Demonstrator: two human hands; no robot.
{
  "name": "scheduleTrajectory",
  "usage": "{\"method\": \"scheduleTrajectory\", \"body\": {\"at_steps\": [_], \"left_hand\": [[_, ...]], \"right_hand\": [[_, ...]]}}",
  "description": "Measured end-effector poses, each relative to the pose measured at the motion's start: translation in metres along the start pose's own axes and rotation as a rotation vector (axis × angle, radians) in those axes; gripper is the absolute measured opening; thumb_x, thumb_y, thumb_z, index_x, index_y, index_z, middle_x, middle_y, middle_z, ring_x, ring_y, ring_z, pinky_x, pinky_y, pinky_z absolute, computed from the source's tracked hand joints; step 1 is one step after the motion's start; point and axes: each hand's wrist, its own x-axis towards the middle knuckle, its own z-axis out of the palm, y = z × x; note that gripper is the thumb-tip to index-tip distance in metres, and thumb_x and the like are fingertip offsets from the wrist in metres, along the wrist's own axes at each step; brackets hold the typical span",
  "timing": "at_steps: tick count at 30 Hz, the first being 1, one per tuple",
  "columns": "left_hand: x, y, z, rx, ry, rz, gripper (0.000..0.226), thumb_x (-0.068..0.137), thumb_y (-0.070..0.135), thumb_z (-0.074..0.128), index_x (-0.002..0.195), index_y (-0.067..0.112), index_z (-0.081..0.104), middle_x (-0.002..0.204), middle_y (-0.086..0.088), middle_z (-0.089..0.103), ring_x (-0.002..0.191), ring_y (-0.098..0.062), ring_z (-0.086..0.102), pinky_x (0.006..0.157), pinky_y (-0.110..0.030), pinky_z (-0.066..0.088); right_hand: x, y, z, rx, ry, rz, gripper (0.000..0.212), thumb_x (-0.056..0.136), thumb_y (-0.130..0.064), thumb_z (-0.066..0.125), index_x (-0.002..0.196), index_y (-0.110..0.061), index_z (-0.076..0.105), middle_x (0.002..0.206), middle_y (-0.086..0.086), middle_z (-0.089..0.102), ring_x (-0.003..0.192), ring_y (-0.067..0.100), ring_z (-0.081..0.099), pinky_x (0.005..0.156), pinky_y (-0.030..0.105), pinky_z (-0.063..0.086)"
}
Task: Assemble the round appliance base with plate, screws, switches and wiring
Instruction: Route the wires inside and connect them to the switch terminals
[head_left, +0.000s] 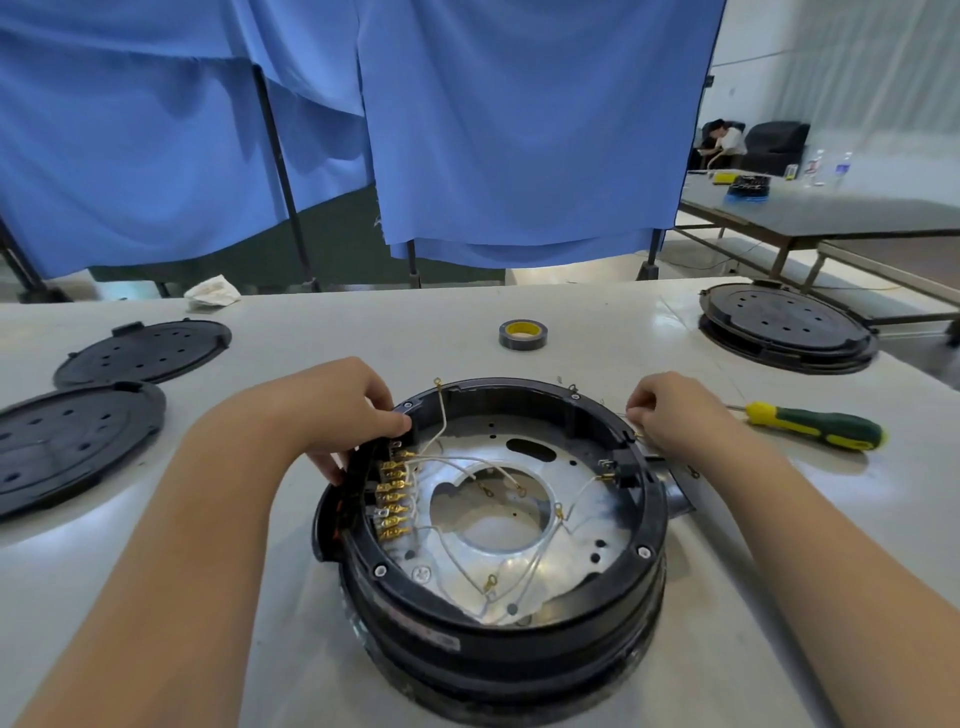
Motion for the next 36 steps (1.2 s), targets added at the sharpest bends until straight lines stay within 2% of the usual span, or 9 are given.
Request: {"method": "scheduleTrajectory", "body": {"at_steps": [4,8,12,16,19,25,28,32,36], "left_hand": [[0.000,-0.001,0.001,0.021,0.012,0.002,0.022,0.093,0.029,0.063,0.095,0.008,0.069,0.085,-0.011,0.069,0.070,-0.026,0.071,0.051,-0.032,0.060],[0.002,0.001,0.002,0.061,0.028,0.005,0.021,0.094,0.032,0.062,0.094,0.012,0.068,0.085,-0.009,0.069,0.066,-0.026,0.072,0.052,-0.029,0.059],[0.004,0.003,0.004,0.087,0.029,0.011,0.020,0.094,0.035,0.060,0.093,0.016,0.068,0.086,-0.006,0.070,0.065,-0.026,0.073,0.056,-0.027,0.059],[0.005,0.005,0.007,0.099,0.030,0.015,0.020,0.094,0.035,0.060,0.093,0.017,0.066,0.085,-0.005,0.069,0.060,-0.025,0.072,0.054,-0.026,0.058],[0.007,0.007,0.010,0.130,0.038,0.023,0.023,0.095,0.035,0.057,0.095,0.014,0.066,0.086,-0.005,0.068,0.056,-0.023,0.072,0.054,-0.027,0.058],[0.007,0.010,0.012,0.152,0.039,0.027,0.026,0.095,0.037,0.055,0.099,0.013,0.066,0.088,-0.005,0.067,0.056,-0.022,0.072,0.055,-0.030,0.060],[0.006,0.011,0.012,0.145,0.044,0.021,0.025,0.095,0.036,0.056,0.096,0.013,0.066,0.086,-0.006,0.068,0.053,-0.021,0.071,0.050,-0.027,0.058],[0.004,0.011,0.013,0.132,0.042,0.022,0.026,0.094,0.036,0.057,0.096,0.012,0.067,0.087,-0.006,0.068,0.059,-0.022,0.071,0.050,-0.027,0.058],[0.002,0.012,0.013,0.124,0.037,0.026,0.028,0.094,0.036,0.058,0.100,0.009,0.067,0.089,-0.008,0.069,0.066,-0.022,0.071,0.050,-0.029,0.059]], "right_hand": [[-0.001,-0.003,0.001,-0.046,-0.043,0.042,0.014,0.092,-0.011,0.053,0.089,-0.007,0.066,0.101,0.015,0.068,0.091,0.030,0.059,0.072,0.031,0.044],[-0.003,-0.003,-0.001,-0.015,-0.003,0.042,0.023,0.087,-0.003,0.050,0.102,0.010,0.062,0.110,0.028,0.061,0.103,0.041,0.058,0.083,0.046,0.050],[-0.005,-0.003,-0.005,0.018,0.020,0.021,0.018,0.088,-0.007,0.053,0.094,0.002,0.066,0.099,0.023,0.067,0.092,0.036,0.061,0.078,0.039,0.050],[-0.001,0.001,-0.006,0.027,0.038,0.056,0.018,0.088,-0.004,0.051,0.097,0.003,0.064,0.104,0.022,0.065,0.098,0.038,0.059,0.083,0.044,0.049],[0.003,0.004,-0.009,0.137,0.031,0.056,0.008,0.092,-0.010,0.053,0.089,-0.011,0.060,0.099,0.011,0.065,0.093,0.029,0.057,0.084,0.038,0.048],[0.004,0.002,-0.019,0.382,0.030,-0.011,0.004,0.089,-0.013,0.062,0.086,-0.014,0.064,0.083,0.003,0.066,0.073,0.011,0.057,0.058,0.019,0.039],[0.004,0.000,-0.021,0.431,0.081,-0.018,0.002,0.088,-0.014,0.065,0.088,-0.015,0.063,0.086,0.006,0.065,0.077,0.020,0.060,0.058,0.022,0.041],[0.004,0.001,-0.025,0.461,0.120,-0.023,0.004,0.087,-0.015,0.066,0.088,-0.016,0.063,0.089,0.008,0.066,0.081,0.026,0.065,0.070,0.032,0.051],[0.001,0.003,-0.031,0.305,0.164,-0.060,0.003,0.086,-0.019,0.067,0.088,-0.018,0.065,0.085,0.001,0.065,0.079,0.018,0.061,0.067,0.028,0.045]]}}
